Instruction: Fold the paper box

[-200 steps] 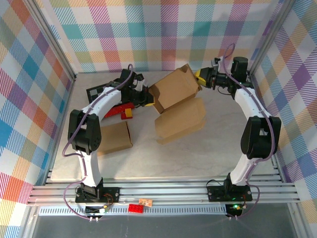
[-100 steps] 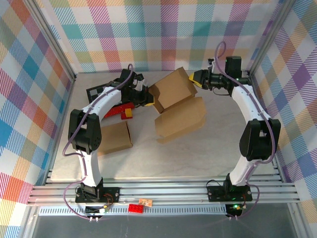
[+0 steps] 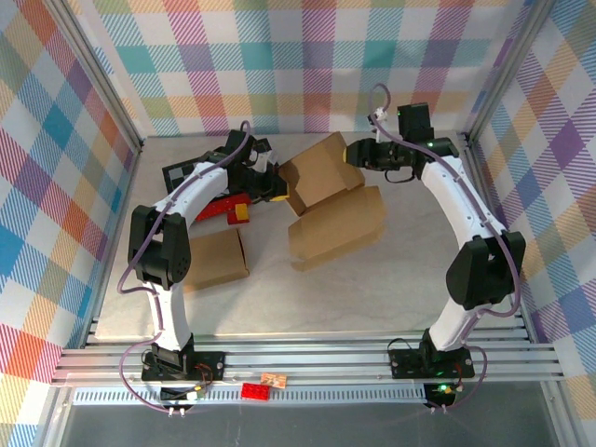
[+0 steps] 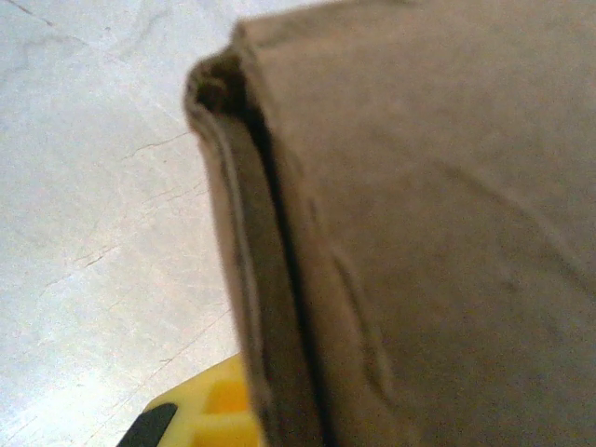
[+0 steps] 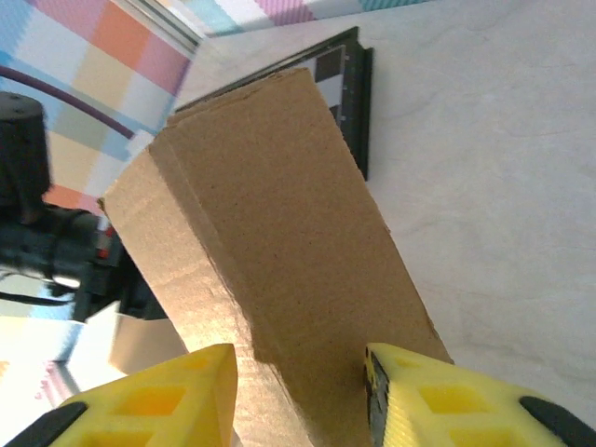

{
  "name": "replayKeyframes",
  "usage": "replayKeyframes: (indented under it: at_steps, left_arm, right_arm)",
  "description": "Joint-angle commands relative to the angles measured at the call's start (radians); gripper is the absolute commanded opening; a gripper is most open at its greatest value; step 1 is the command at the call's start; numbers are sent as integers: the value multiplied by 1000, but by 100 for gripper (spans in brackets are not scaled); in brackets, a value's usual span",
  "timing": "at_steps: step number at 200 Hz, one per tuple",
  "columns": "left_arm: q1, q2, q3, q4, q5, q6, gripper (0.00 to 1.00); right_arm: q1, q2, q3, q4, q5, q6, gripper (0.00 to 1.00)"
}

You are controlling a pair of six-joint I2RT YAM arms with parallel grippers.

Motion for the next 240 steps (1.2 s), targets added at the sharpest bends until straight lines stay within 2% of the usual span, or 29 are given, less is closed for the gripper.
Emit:
replayKeyframes:
  at_steps: [1,43,95,126,164,187,213,240]
  left_arm:
    - [-6,-36,33,-37,10,34,0]
    - [-14,-37,42,-70,-5,59,0]
    - [-25,-29,66,-110,-18,90,0]
    - [-31,-24,83,-128,-28,98,0]
    - [-48,-5,121,-168,-71,97,0]
    - [-63,6,146,-197,-114,80,0]
    - [-81,16,162,-223,-163,51,0]
    - [-99,25,178,-252,-206,21,0]
  right_arm:
    - [35,-17,31,-79,168,-104,44]
    - [91,2,36,-96,375,-175,49]
    - [137,49,73,-110,470,-229,52]
    - [183,83,105,-126,631,-239,42]
    - [253,133,154,-168,889,-218,17]
    - [276,164,183,-213,1005,-167,6]
    - [287,199,214,-291,1091,-73,0]
    - [303,246,256,-401,1158,47,0]
